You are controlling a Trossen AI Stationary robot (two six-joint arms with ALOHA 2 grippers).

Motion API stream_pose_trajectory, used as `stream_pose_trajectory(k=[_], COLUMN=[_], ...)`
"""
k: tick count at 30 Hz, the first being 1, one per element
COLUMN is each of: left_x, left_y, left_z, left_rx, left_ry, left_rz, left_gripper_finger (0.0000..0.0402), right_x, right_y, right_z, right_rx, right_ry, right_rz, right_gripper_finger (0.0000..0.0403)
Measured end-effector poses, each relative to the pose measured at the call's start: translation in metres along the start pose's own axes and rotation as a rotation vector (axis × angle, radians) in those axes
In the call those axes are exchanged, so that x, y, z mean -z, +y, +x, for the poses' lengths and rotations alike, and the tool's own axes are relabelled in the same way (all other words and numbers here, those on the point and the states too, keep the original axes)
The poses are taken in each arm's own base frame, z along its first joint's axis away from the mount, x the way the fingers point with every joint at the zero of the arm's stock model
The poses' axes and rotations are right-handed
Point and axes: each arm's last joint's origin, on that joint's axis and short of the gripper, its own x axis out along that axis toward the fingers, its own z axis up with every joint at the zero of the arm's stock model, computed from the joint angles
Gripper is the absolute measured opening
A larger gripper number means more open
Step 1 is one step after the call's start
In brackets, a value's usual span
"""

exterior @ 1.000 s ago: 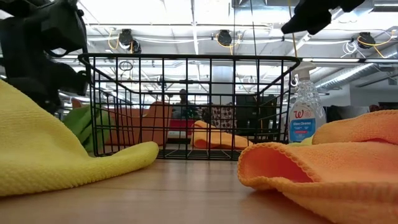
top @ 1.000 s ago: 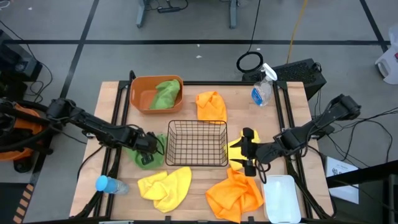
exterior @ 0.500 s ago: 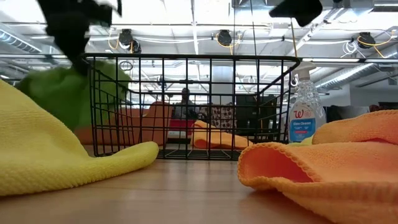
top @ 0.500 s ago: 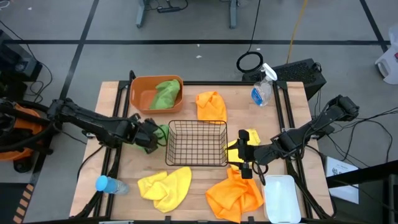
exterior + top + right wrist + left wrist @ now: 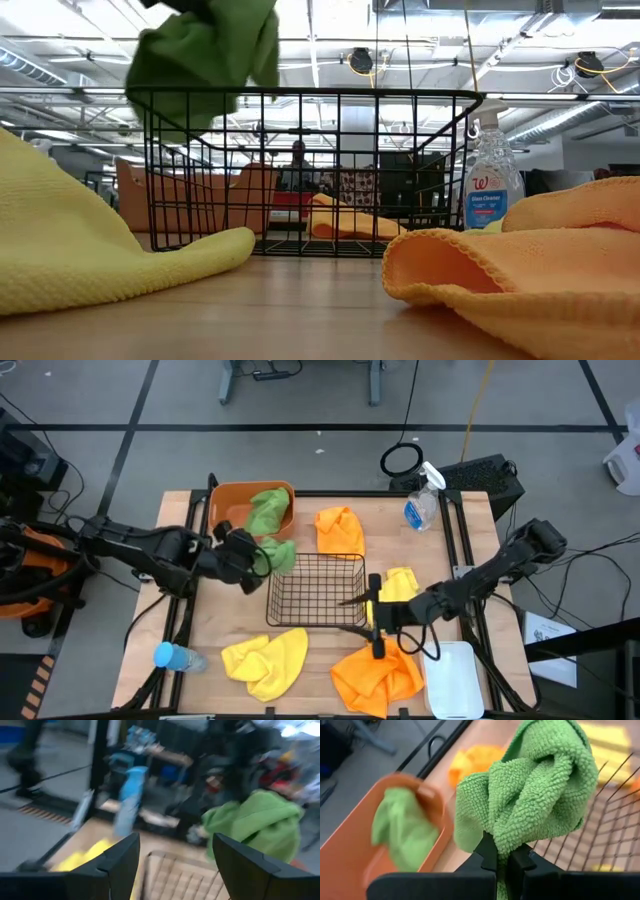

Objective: Sort microfiber towel by color & place in baskets
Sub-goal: Put the green microfiber cloth into the orange bin

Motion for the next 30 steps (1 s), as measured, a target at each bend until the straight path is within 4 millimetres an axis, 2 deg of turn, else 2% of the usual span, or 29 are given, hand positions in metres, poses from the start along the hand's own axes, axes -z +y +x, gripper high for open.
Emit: stream_pose_trajectory(k=[5, 10, 15, 19, 24, 30], left_x=[-0.009, -0.014, -0.018, -0.023, -0.028, -0.031], left_y=[-0.01, -0.019, -0.028, -0.036, -0.045, -0.05], left_z=[0.005, 0.013, 0.019, 0.02, 0.015, 0.013], left_rx=[0.068, 0.09, 0.137, 0.222, 0.313, 0.396], left_ry=[-0.051, -0.07, -0.092, -0.12, -0.186, -0.209], left_rz=[0.027, 0.04, 0.041, 0.051, 0.079, 0.122], left_gripper_finger=[0.0006, 0.0005, 0.0006, 0.001, 0.0012, 0.0013], right_x=[0.007, 0.006, 0.005, 0.007, 0.021, 0.022], right_y=[0.0, -0.004, -0.005, -0.016, -0.03, -0.035], right_z=[0.019, 0.043, 0.073, 0.091, 0.102, 0.106], right_rx=[0.157, 0.22, 0.244, 0.386, 0.523, 0.412], right_ry=[-0.084, -0.081, 0.006, 0.101, 0.189, 0.12], right_rz=[-0.092, -0.162, -0.234, -0.257, -0.271, -0.181], right_gripper_finger=[0.0242, 0.0242, 0.0242, 0.0242, 0.0242, 0.0253])
